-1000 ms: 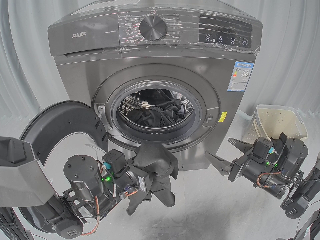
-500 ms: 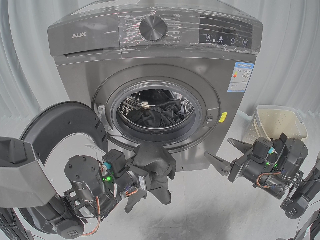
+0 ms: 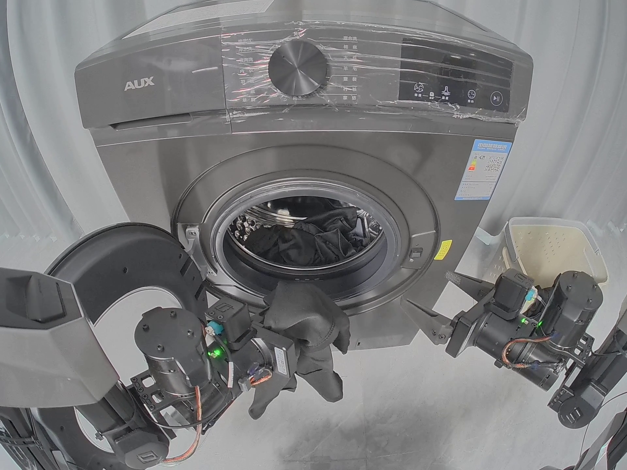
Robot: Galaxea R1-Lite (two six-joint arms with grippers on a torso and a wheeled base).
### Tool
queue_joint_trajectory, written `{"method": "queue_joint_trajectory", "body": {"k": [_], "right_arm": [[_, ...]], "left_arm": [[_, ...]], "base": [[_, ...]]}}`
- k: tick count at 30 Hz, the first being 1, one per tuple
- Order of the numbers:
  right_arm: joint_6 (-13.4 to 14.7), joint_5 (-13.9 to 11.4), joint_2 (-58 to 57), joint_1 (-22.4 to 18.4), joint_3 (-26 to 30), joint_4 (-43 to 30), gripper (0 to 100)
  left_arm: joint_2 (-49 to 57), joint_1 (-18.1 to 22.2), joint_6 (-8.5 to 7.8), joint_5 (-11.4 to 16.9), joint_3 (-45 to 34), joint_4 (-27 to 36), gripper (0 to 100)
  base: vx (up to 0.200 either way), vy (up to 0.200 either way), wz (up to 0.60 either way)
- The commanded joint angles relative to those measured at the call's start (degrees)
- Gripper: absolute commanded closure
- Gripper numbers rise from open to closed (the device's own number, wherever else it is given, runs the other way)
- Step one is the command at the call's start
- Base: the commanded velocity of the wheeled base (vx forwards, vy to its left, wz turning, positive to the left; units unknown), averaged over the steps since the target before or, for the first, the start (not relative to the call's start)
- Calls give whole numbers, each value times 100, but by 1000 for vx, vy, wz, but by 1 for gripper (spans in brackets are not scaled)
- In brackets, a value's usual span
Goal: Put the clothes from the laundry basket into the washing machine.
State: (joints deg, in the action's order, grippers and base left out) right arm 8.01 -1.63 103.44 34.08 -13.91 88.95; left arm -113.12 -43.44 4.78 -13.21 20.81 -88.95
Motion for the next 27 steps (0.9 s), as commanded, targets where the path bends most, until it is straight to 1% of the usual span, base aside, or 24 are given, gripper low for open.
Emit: {"method": "queue_joint_trajectory", "body": {"k": [1,3,7,9,10,16,20,23,27], "right_arm": [[-1,-4,10,2,2,-1,0],[-1,-4,10,2,2,-1,0],[-1,-4,10,10,2,-1,0],[-1,-4,10,10,2,-1,0],[-1,14,1,54,2,-1,0],[-1,14,1,54,2,8,0],[-1,14,-8,63,2,8,0],[-10,14,-34,63,-7,8,0],[-1,23,-25,134,-7,8,0]], "left_arm": [[-53,-7,6,-6,11,-8,100],[-53,-42,6,-6,2,-8,100],[-53,-183,6,-41,-16,-8,100],[-53,-183,6,-41,-16,-8,100],[-70,-297,14,-120,20,-8,100],[-70,-315,14,-129,20,-8,100],[-70,-376,76,-129,28,-8,100],[-79,-376,85,-129,37,-8,100],[-413,-121,93,-146,521,1,100]], "base": [[200,0,0],[200,0,0],[0,0,0],[0,0,0],[0,0,0],[0,0,0],[0,0,0],[0,0,0],[0,0,0]]}}
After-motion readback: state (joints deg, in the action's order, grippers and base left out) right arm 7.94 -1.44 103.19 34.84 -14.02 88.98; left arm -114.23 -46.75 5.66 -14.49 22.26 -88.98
